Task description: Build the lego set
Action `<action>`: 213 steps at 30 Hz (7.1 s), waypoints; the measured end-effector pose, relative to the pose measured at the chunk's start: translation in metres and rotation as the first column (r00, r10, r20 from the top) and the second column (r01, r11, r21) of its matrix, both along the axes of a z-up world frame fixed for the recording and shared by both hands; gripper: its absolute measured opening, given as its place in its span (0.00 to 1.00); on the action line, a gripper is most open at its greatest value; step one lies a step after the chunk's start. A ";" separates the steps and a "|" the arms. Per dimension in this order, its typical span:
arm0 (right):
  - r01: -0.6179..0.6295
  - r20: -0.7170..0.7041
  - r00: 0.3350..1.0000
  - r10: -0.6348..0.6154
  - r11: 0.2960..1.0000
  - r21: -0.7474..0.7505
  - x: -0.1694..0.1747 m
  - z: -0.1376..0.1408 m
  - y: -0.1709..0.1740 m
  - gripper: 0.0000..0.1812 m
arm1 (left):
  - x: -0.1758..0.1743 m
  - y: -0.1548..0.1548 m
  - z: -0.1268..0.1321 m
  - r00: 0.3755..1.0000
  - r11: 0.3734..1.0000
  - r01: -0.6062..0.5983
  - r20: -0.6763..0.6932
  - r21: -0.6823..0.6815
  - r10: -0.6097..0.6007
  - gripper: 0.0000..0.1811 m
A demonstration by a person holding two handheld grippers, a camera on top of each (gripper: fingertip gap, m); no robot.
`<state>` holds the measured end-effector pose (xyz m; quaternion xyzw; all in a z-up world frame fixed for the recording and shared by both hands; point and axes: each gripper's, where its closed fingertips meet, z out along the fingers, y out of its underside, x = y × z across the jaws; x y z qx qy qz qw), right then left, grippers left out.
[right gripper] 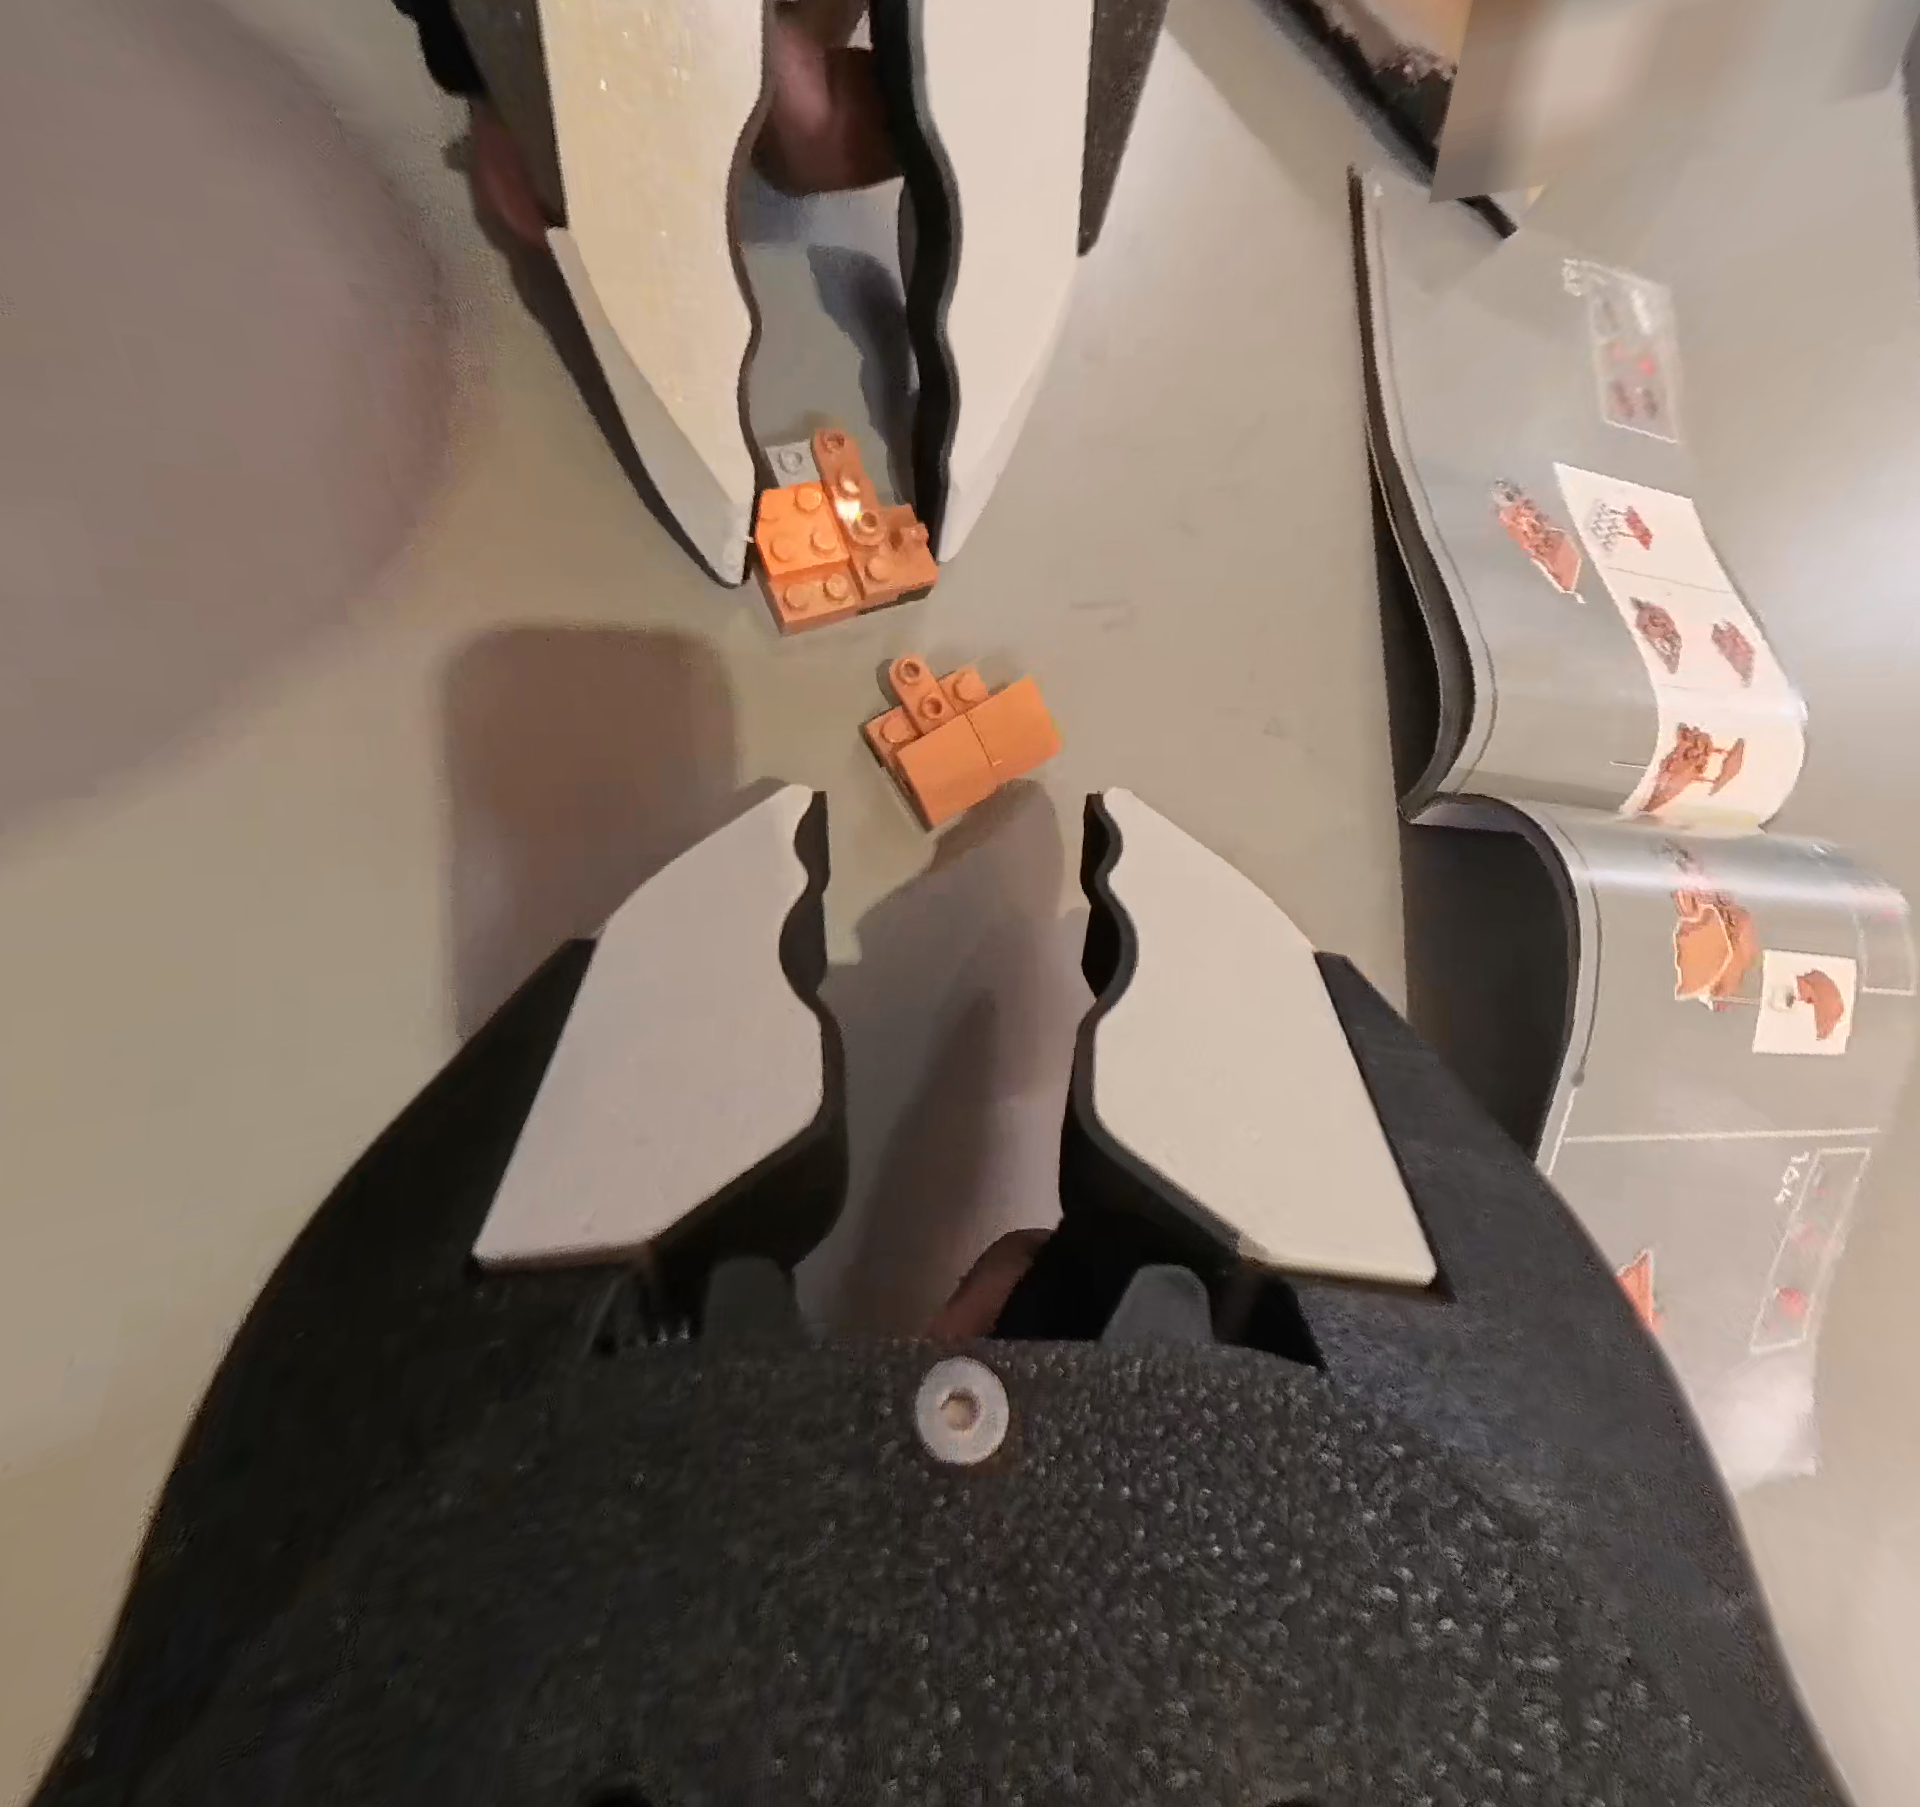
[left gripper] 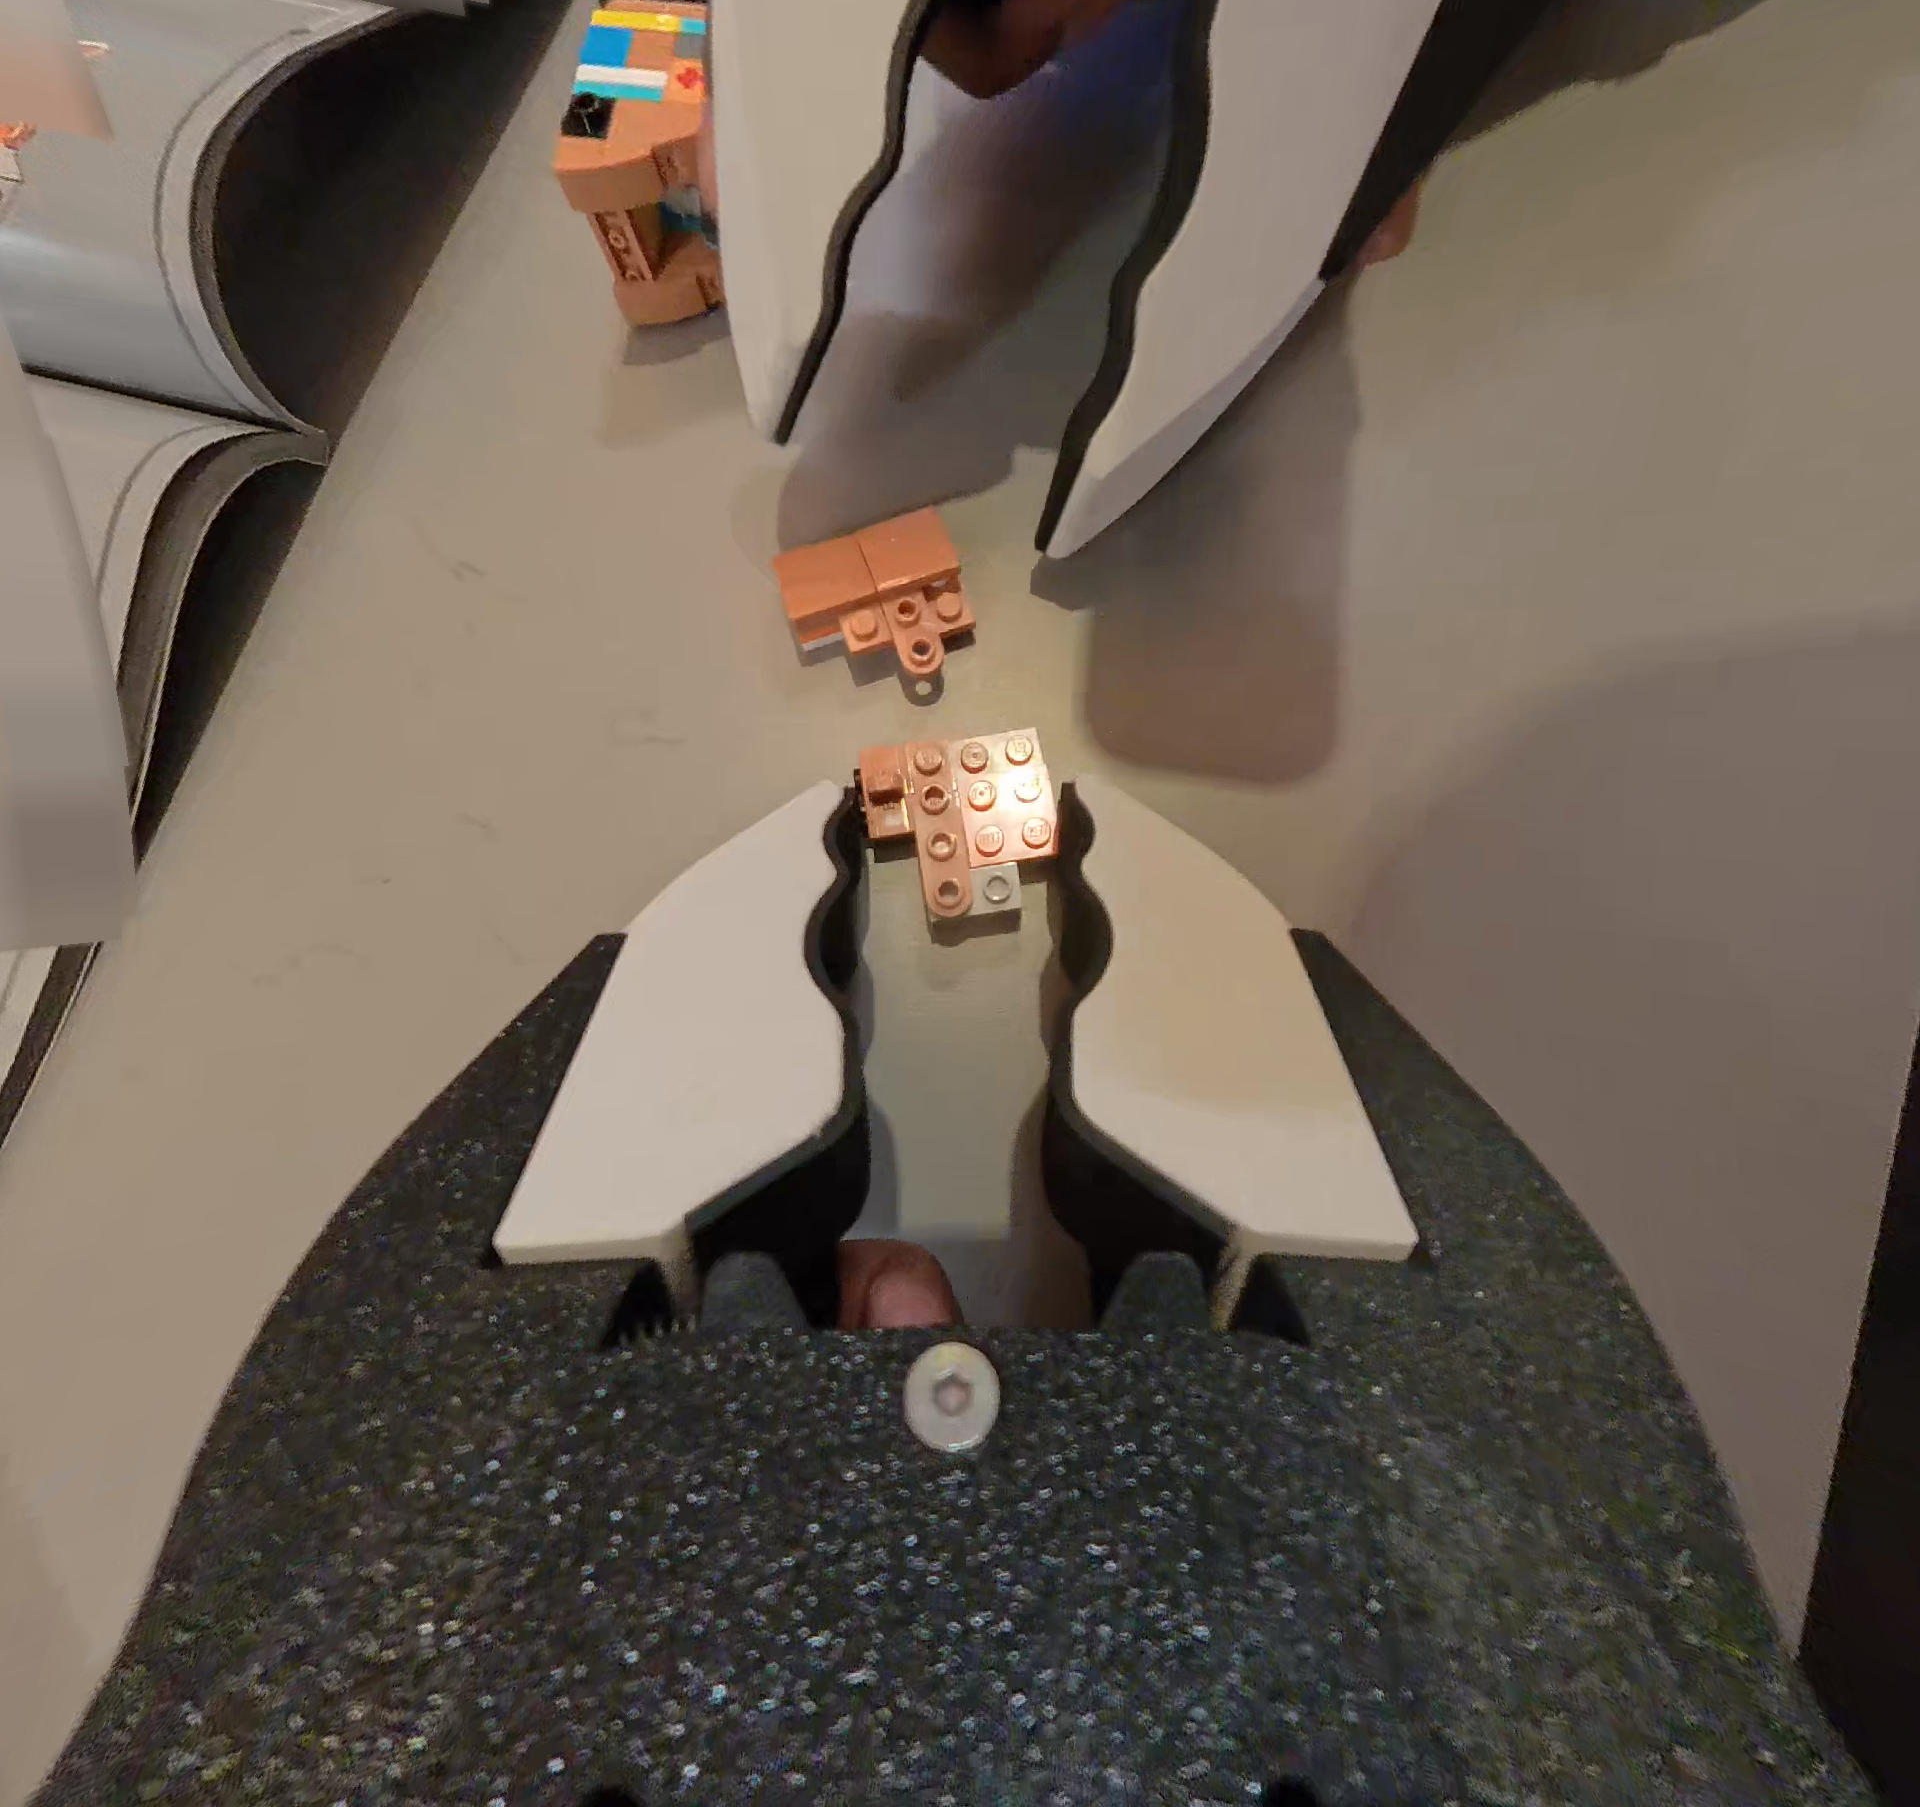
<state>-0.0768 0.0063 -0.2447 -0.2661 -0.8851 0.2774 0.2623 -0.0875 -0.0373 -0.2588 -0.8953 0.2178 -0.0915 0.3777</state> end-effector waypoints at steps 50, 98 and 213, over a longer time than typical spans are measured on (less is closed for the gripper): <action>-0.158 0.192 0.970 0.149 0.987 0.030 -0.002 0.003 -0.014 0.19 | -0.001 0.017 0.004 0.998 0.996 0.054 -0.046 0.077 -0.050 0.20; -0.159 0.188 0.970 0.151 0.987 0.025 -0.011 -0.012 -0.021 0.19 | 0.005 0.024 0.008 0.996 0.991 0.072 -0.058 0.116 -0.066 0.20; -0.230 0.325 0.927 0.190 0.969 0.090 0.028 -0.015 -0.034 0.19 | 0.039 -0.003 0.000 0.945 0.945 0.328 -0.002 0.013 -0.328 0.11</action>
